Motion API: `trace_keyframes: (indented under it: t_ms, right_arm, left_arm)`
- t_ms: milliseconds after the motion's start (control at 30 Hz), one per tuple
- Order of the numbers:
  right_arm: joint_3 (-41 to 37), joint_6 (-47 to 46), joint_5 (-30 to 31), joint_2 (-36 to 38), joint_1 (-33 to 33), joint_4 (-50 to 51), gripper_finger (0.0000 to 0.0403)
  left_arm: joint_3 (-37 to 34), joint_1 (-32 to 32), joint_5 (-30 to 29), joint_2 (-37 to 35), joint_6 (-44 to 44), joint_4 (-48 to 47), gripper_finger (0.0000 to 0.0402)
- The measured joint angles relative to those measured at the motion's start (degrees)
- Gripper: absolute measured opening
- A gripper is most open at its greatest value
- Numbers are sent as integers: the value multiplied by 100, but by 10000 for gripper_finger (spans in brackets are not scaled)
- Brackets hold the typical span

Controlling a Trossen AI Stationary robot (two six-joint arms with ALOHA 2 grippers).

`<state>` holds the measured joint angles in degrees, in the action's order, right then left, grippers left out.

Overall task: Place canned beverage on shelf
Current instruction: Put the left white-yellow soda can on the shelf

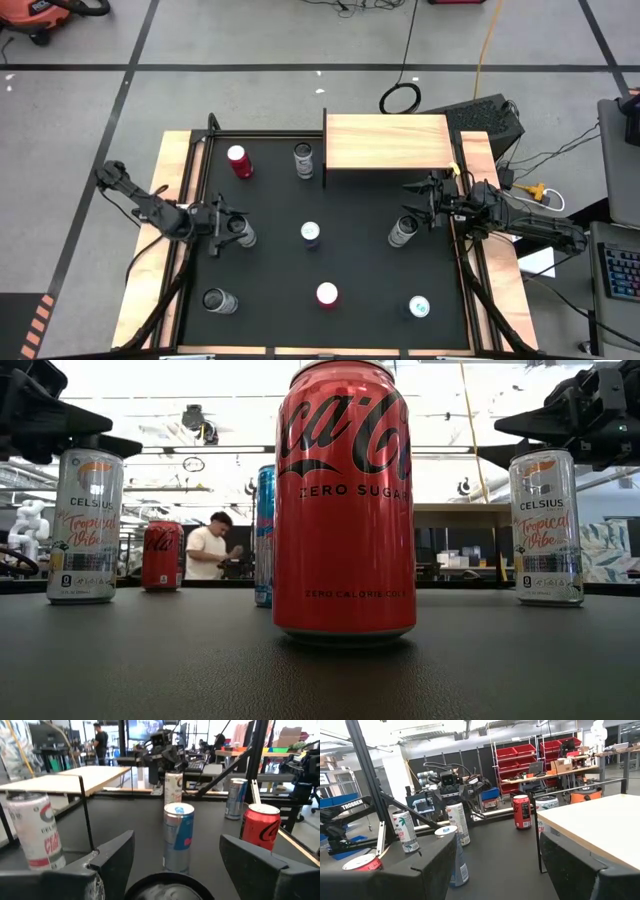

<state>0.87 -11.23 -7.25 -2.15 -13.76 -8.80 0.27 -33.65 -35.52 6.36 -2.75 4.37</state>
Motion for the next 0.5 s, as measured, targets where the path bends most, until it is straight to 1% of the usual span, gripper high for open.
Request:
trace_keyframes:
  t_ms: [500]
  right_arm:
    - [1, -15, -2, 0, 0, 28, 270]
  left_arm:
    - [0, -2, -22, 1234, -152, -14, 295]
